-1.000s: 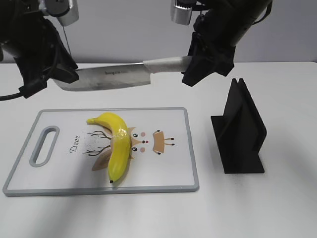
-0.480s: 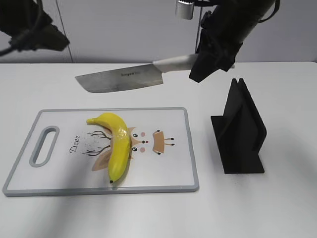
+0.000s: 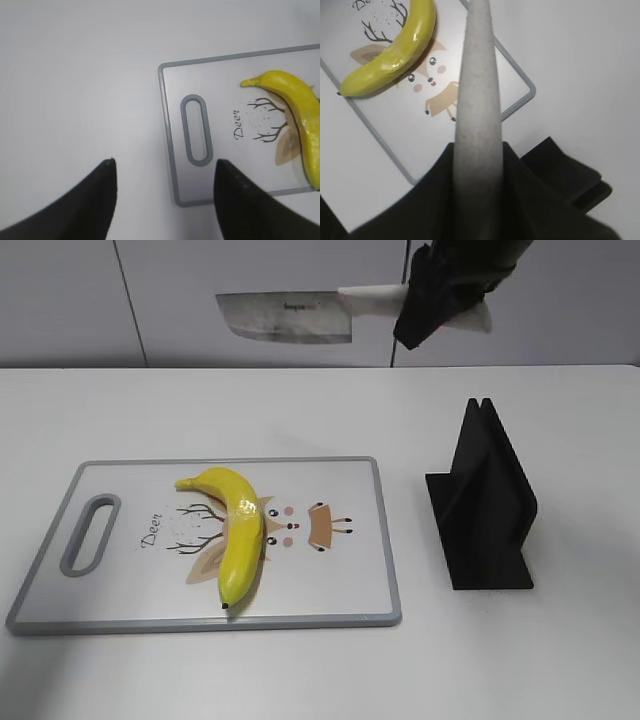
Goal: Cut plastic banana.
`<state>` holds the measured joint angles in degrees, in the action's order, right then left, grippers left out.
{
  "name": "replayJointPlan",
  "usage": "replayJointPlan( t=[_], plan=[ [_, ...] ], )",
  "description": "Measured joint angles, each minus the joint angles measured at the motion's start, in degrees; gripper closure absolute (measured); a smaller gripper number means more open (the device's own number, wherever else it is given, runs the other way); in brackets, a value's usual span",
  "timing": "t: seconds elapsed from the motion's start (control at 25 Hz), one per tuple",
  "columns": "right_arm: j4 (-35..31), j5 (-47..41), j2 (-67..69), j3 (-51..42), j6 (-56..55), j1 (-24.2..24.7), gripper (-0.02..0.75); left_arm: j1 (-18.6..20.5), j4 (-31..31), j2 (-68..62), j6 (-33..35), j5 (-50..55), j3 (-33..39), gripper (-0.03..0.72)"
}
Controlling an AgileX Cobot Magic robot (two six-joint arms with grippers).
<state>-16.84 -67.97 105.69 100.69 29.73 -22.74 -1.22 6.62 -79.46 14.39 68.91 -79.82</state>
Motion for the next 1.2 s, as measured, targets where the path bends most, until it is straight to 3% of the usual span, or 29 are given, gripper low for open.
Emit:
replayJointPlan(
  t=[0.16, 0.36, 0.64, 0.92, 1.2],
  plan=[
    [-0.05, 0.83, -4.87, -6.33, -5.96, -0.23, 0.573, 0.85, -0.17, 5.24, -0.54, 0.55, 4.68, 0.100],
    [0.82, 10.56, -15.02, -20.13, -16.65, -1.06, 0.573, 0.85, -1.16, 16.95, -0.70, 0.23, 13.25, 0.103],
    [9.25, 16.54, -27.40, -32.17, -34.49, -1.06, 0.573, 0.85, -1.52, 36.27, -0.70, -12.84, 29.37, 0.103],
    [15.77, 18.34, -33.65, -40.81, -45.34, -1.06, 0.573, 0.85, -1.52, 54.19, -1.06, -14.05, 45.94, 0.103],
    [19.28, 22.16, -35.15, -47.15, -50.91, -1.06, 0.573, 0.96, -1.67, 68.58, -3.18, -10.22, 49.71, 0.136]
  ],
)
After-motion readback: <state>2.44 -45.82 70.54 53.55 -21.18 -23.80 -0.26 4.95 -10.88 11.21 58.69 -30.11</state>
